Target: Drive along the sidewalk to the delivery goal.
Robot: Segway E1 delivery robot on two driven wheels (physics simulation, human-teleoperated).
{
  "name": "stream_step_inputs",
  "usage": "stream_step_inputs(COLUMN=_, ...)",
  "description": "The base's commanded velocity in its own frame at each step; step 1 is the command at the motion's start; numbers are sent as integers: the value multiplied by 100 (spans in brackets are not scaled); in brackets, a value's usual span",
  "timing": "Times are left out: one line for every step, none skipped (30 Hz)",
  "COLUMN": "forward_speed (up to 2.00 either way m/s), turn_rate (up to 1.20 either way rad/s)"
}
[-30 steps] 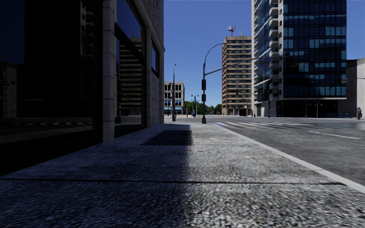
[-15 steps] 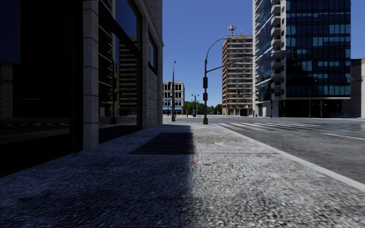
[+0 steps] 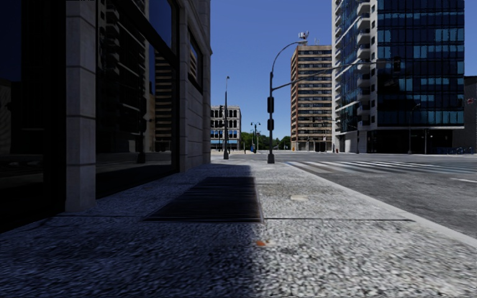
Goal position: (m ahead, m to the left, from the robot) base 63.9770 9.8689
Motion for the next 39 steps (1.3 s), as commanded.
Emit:
stream_step_inputs(forward_speed=200, turn_rate=0)
stream_step_inputs(forward_speed=200, turn_rate=0)
stream_step_inputs(forward_speed=200, turn_rate=0)
stream_step_inputs(forward_speed=200, turn_rate=0)
stream_step_inputs(forward_speed=200, turn_rate=0)
stream_step_inputs(forward_speed=200, turn_rate=0)
stream_step_inputs(forward_speed=200, turn_rate=0)
stream_step_inputs(forward_speed=200, turn_rate=0)
stream_step_inputs(forward_speed=200, turn_rate=0)
stream_step_inputs(forward_speed=200, turn_rate=0)
stream_step_inputs(forward_speed=200, turn_rate=0)
stream_step_inputs(forward_speed=200, turn_rate=0)
stream_step_inputs(forward_speed=200, turn_rate=0)
stream_step_inputs(forward_speed=200, turn_rate=0)
stream_step_inputs(forward_speed=200, turn_rate=0)
stream_step_inputs(forward_speed=200, turn_rate=0)
stream_step_inputs(forward_speed=200, turn_rate=0)
stream_step_inputs(forward_speed=200, turn_rate=0)
stream_step_inputs(forward_speed=200, turn_rate=0)
stream_step_inputs(forward_speed=200, turn_rate=0)
stream_step_inputs(forward_speed=200, turn_rate=0)
stream_step_inputs(forward_speed=200, turn_rate=0)
stream_step_inputs(forward_speed=200, turn_rate=0)
stream_step_inputs(forward_speed=200, turn_rate=0)
stream_step_inputs(forward_speed=200, turn_rate=0)
stream_step_inputs(forward_speed=200, turn_rate=0)
stream_step_inputs(forward_speed=200, turn_rate=0)
stream_step_inputs(forward_speed=200, turn_rate=0)
stream_step_inputs(forward_speed=200, turn_rate=0)
stream_step_inputs(forward_speed=200, turn_rate=0)
stream_step_inputs(forward_speed=200, turn_rate=0)
stream_step_inputs(forward_speed=200, turn_rate=0)
stream_step_inputs(forward_speed=200, turn_rate=0)
stream_step_inputs(forward_speed=200, turn_rate=0)
stream_step_inputs(forward_speed=200, turn_rate=0)
stream_step_inputs(forward_speed=200, turn_rate=0)
stream_step_inputs(forward_speed=200, turn_rate=0)
stream_step_inputs(forward_speed=200, turn_rate=0)
stream_step_inputs(forward_speed=200, turn_rate=0)
